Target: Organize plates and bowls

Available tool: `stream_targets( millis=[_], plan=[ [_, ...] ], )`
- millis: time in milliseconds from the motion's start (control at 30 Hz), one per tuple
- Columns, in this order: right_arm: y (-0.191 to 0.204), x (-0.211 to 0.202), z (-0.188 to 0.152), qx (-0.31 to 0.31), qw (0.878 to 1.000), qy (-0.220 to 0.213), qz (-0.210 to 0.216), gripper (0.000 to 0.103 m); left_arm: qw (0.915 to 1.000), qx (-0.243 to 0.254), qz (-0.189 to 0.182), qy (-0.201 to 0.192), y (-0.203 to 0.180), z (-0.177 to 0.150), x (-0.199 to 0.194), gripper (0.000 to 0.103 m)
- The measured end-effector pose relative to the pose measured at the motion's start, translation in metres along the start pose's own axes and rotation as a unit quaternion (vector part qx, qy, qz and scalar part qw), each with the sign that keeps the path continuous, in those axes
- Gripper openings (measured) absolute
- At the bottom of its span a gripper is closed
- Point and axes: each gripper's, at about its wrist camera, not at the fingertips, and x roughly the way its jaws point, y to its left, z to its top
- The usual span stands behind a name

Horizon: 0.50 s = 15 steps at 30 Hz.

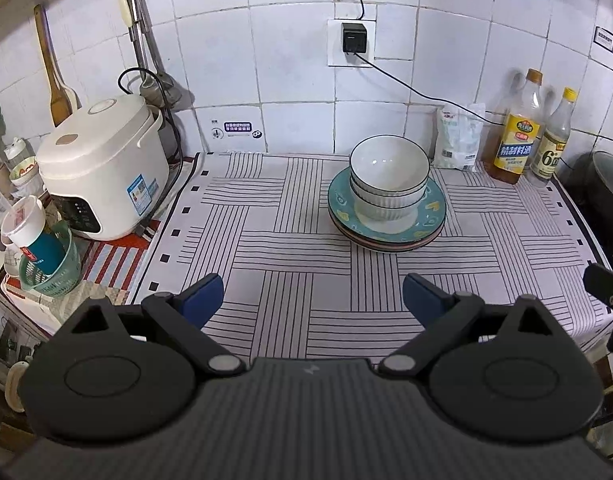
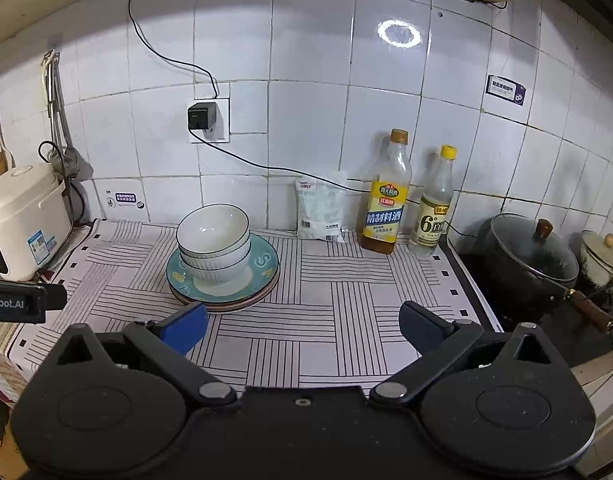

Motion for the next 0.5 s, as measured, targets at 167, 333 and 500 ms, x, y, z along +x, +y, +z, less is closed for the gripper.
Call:
stream_targets(
  millis=[167,333,500],
  plan=[
    [-0.0024,0.0039,0.0011,0.003,1.000,0.003,-0.002,0.103,1.0000,0.001,0.004,-0.001,-0.0001,0.0014,0.0021,0.097],
    [-0.0038,0.0076,0.0013,0.003,1.000,0.007,-0.004,0.103,1.0000,0.000,0.004,0.000,0.0012,0.0023,0.0035,0.097],
    [-0.0041,0.0093,0.0011,0.004,1.000,0.009,-0.005,0.103,1.0000,0.000,0.004,-0.001,0.0011,0.0024,0.0037,0.097]
  ],
)
